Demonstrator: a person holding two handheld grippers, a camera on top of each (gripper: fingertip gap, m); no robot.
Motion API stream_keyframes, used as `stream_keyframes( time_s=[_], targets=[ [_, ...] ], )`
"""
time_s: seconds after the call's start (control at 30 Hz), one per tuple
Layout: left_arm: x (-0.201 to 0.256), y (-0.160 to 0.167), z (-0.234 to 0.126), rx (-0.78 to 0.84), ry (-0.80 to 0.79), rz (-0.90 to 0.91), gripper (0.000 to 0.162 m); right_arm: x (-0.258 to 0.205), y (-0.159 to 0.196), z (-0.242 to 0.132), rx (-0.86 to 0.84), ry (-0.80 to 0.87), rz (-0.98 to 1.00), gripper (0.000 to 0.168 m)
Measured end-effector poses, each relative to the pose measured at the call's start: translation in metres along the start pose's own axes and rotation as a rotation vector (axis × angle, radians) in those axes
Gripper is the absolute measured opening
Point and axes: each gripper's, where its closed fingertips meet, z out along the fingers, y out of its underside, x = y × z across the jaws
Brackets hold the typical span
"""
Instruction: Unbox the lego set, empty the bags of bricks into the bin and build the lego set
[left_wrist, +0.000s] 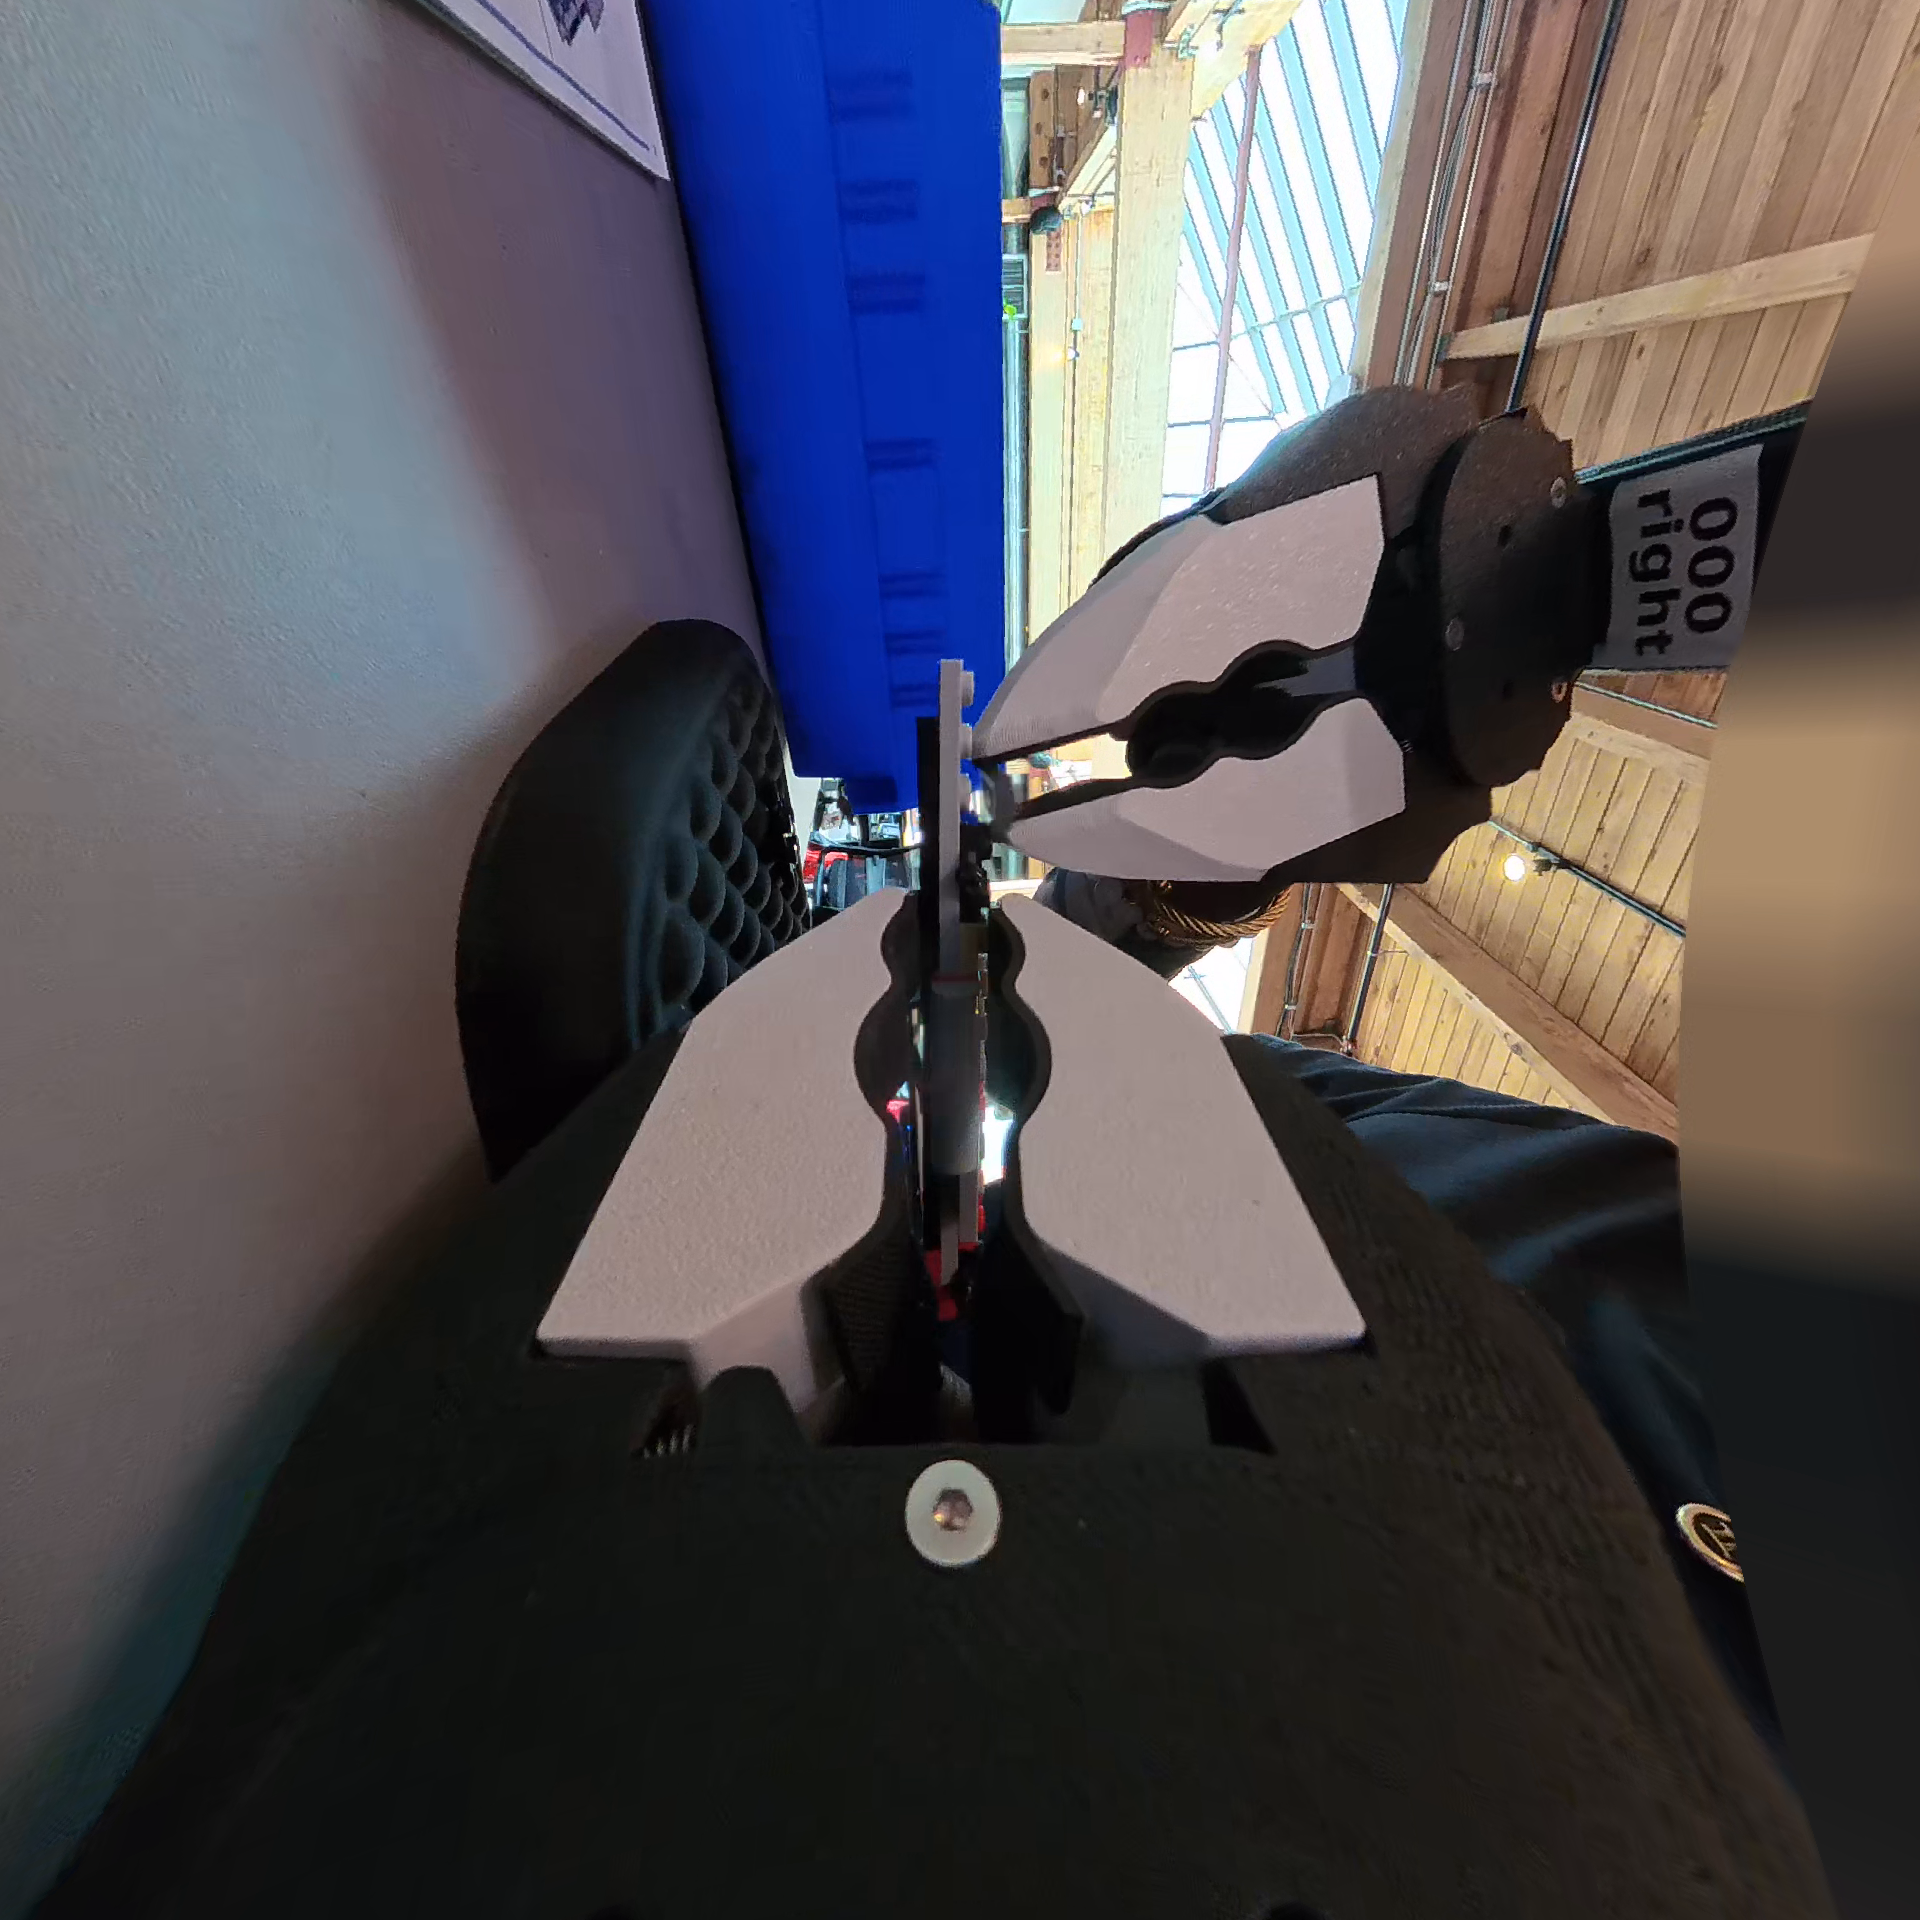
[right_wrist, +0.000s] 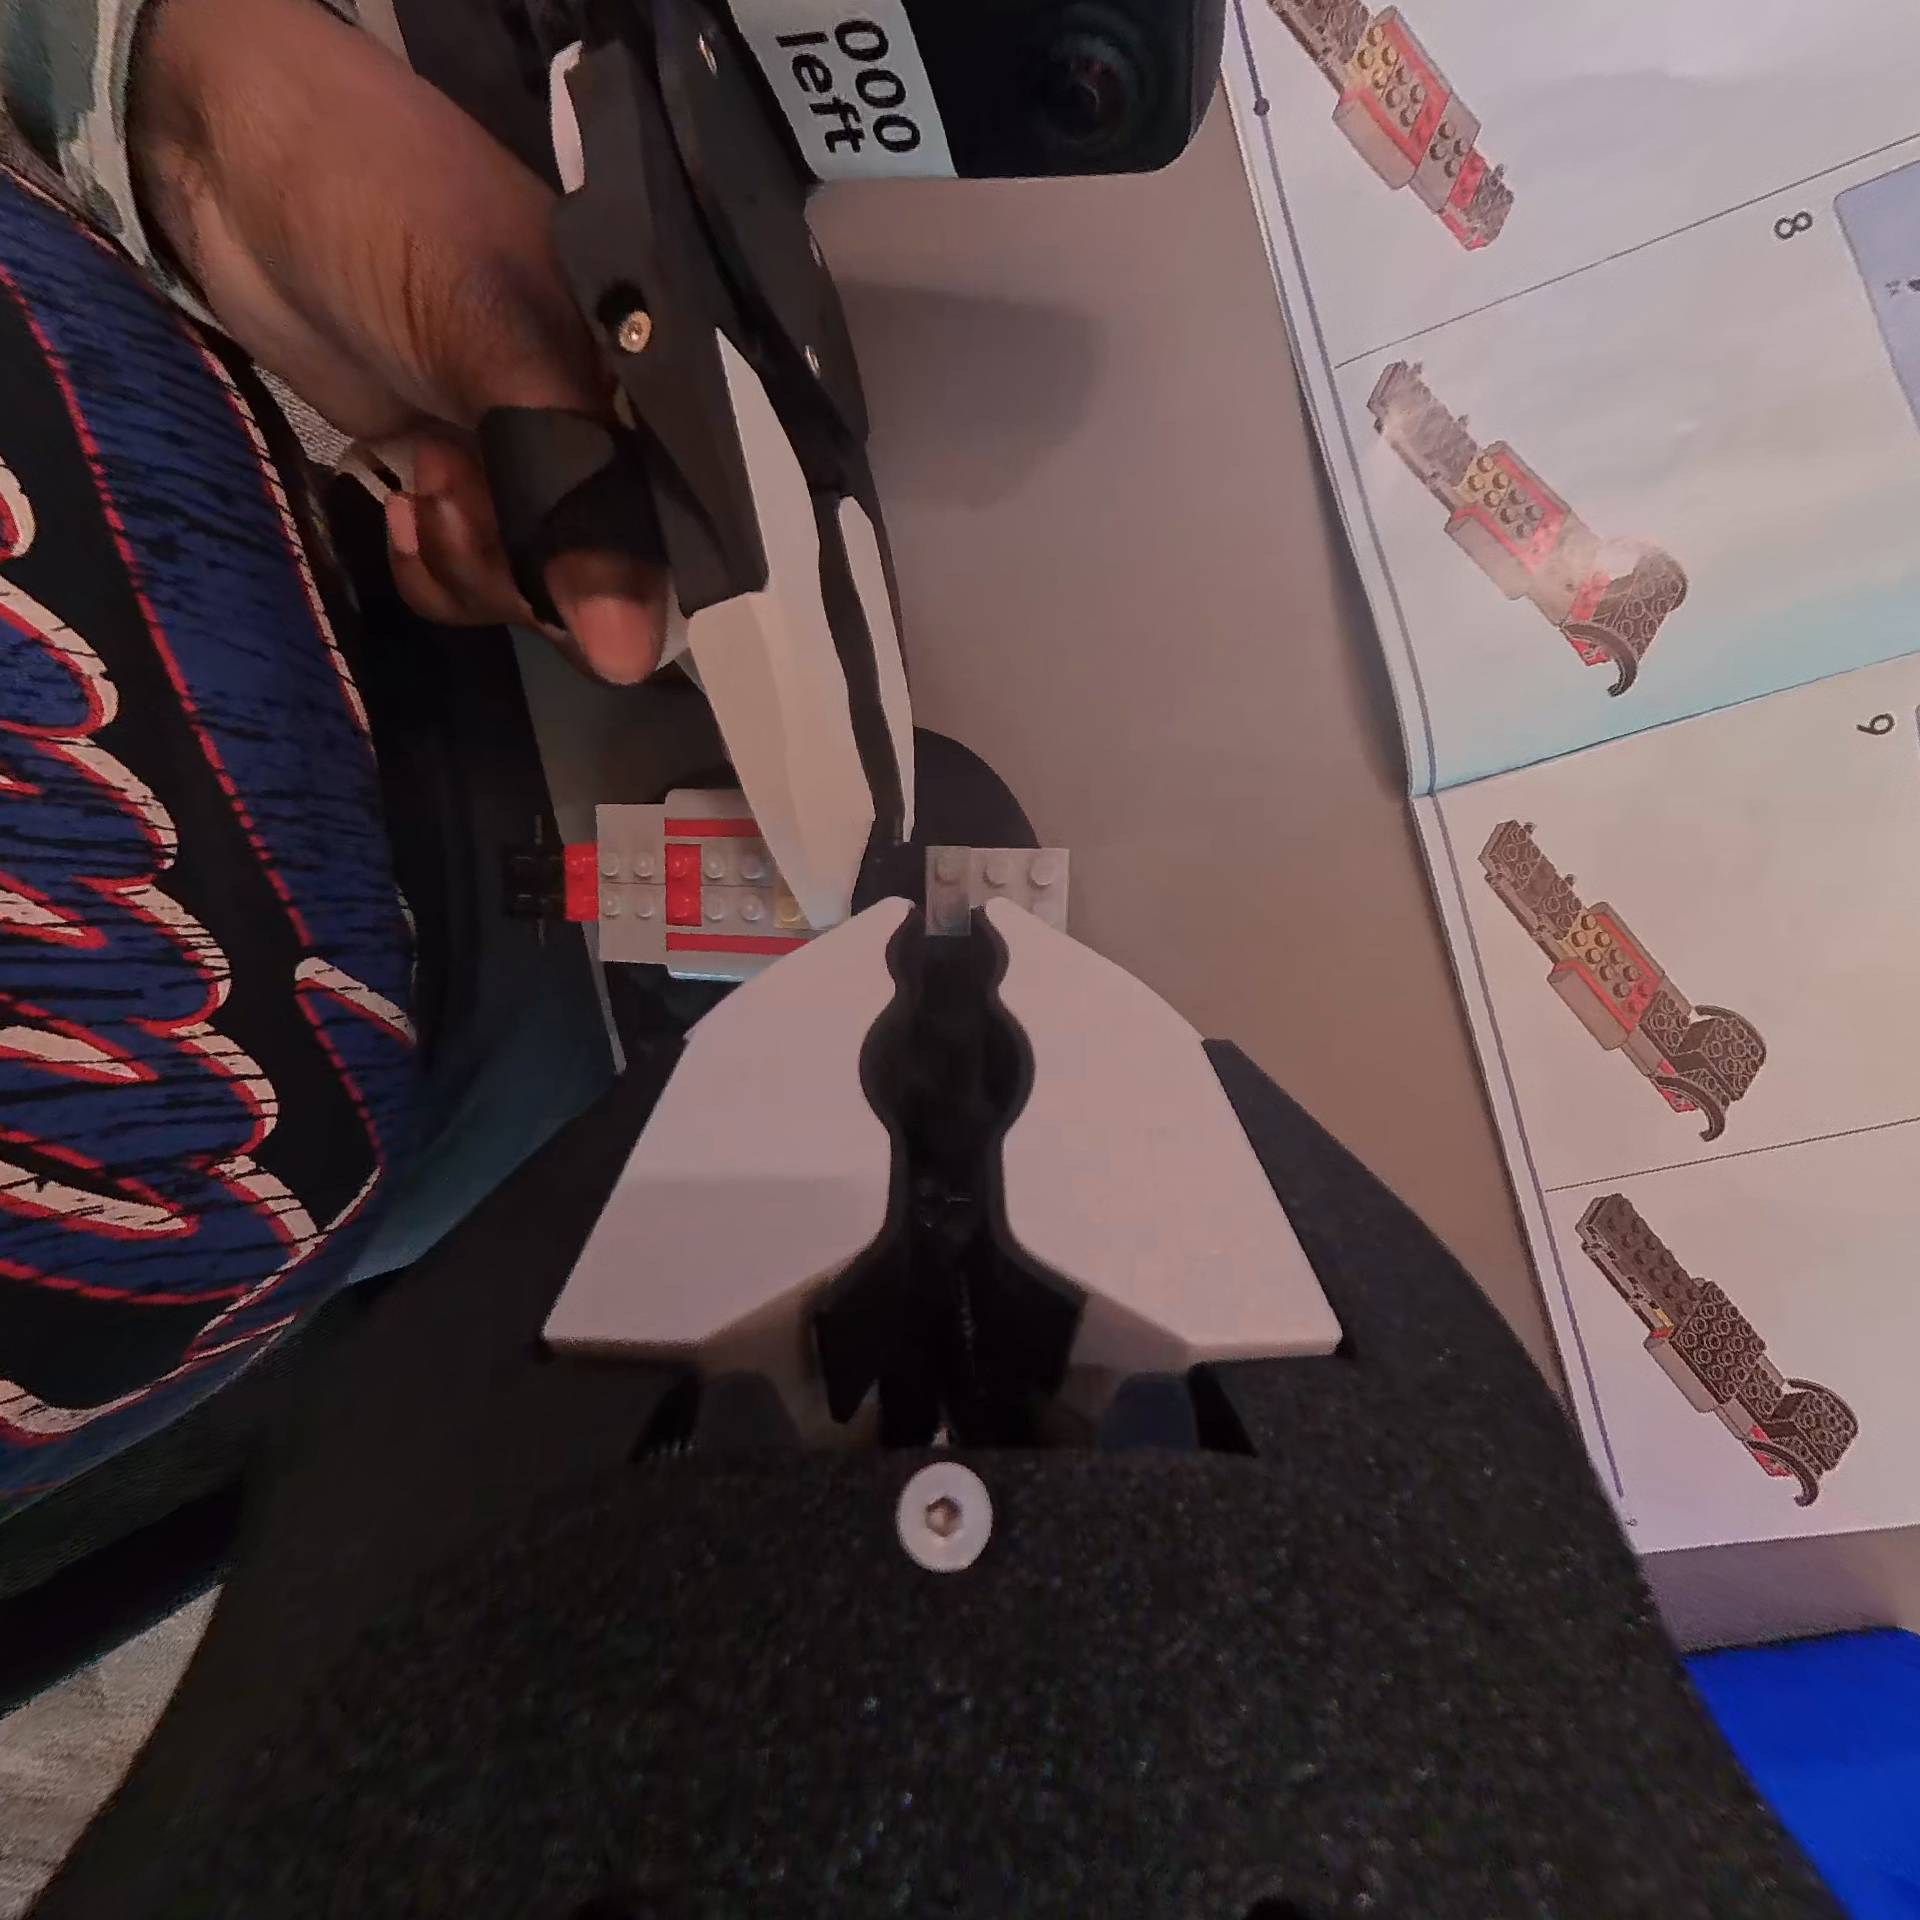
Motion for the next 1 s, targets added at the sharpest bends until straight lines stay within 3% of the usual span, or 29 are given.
stream_keyframes(
  time_s=[0.3, 0.4, 0.47, 0.53, 0.6, 0.73, 0.9, 1.0],
  targets=[
    [0.002, 0.001, 0.0, -0.006, 0.013, 0.014, 0.011, 0.0, 0.0, -0.006, 0.067, -0.011, 0.046, 0.013],
    [0.006, -0.003, -0.002, 0.018, 0.021, 0.039, 0.012, 0.008, -0.008, -0.019, 0.305, -0.072, 0.25, 0.033],
    [0.009, -0.007, -0.004, 0.042, 0.023, 0.065, 0.011, 0.019, -0.016, -0.032, 0.571, -0.158, 0.475, 0.047],
    [0.011, -0.01, -0.005, 0.062, 0.014, 0.093, 0.012, 0.026, -0.018, -0.039, 0.793, -0.289, 0.677, 0.048],
    [0.012, -0.011, -0.005, 0.075, 0.013, 0.1, 0.011, 0.026, -0.016, -0.029, 0.847, -0.367, 0.78, 0.051],
    [0.015, -0.01, -0.004, 0.085, 0.022, 0.098, 0.011, 0.013, -0.023, -0.005, 0.808, -0.435, 0.779, 0.049],
    [0.024, -0.012, -0.006, 0.106, 0.026, 0.178, 0.011, 0.005, -0.031, -0.008, 0.872, -0.519, 0.745, 0.02],
    [0.03, -0.012, -0.007, 0.116, 0.017, 0.286, 0.011, 0.002, -0.037, -0.018, 0.943, -0.553, 0.709, 0.015]
  ],
)
